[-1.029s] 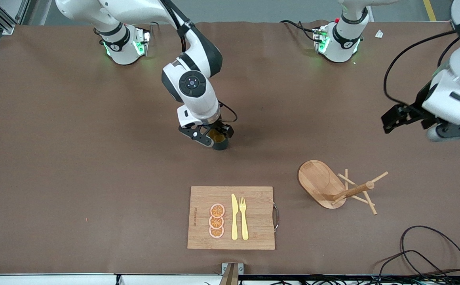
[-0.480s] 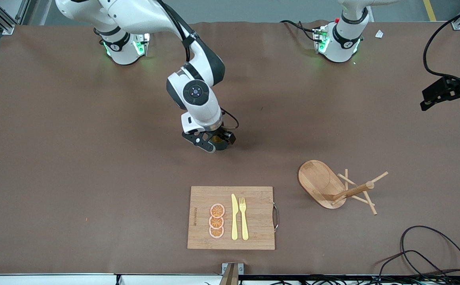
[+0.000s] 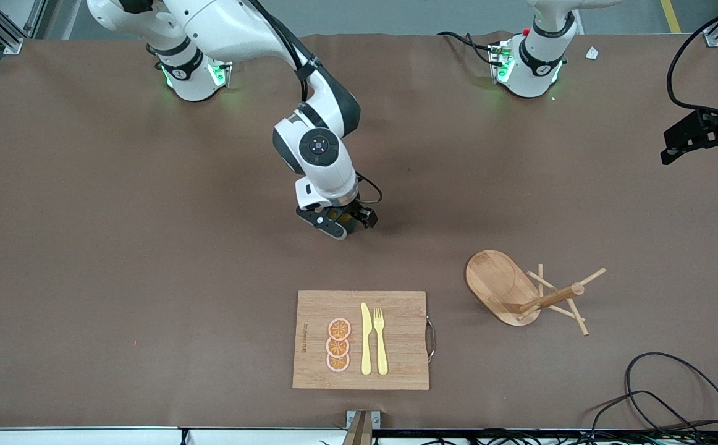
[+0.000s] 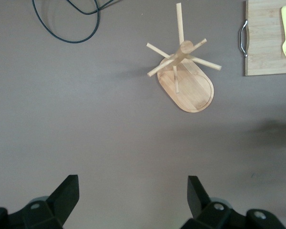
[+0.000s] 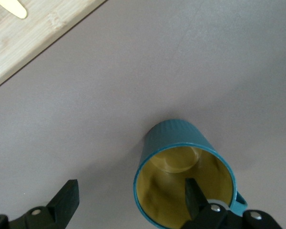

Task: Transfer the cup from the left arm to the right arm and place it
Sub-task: 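Close the right gripper on the teal mug's rim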

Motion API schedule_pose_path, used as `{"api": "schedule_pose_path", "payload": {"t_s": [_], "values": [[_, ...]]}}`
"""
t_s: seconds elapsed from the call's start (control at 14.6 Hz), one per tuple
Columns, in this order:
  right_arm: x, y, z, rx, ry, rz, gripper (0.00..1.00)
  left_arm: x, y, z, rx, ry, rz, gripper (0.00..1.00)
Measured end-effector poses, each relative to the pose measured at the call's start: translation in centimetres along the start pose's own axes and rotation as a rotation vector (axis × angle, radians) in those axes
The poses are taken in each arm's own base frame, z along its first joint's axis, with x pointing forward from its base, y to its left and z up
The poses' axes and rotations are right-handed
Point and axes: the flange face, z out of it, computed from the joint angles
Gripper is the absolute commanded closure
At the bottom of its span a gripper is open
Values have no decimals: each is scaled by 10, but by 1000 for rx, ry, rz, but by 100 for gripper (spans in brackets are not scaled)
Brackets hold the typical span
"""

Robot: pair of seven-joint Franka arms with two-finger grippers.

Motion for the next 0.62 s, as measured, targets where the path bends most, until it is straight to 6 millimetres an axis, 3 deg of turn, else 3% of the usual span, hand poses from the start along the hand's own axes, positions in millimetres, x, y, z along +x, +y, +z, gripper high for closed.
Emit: {"api": "schedule_pose_path", "payload": {"t_s": [0.27, 0.62], "values": [[-3, -1, 9, 3, 2, -1, 64, -10, 1, -2, 5, -3, 6, 0], [-2, 0, 12, 0, 3, 0, 95, -25, -10, 3, 12, 2, -15, 0]]}}
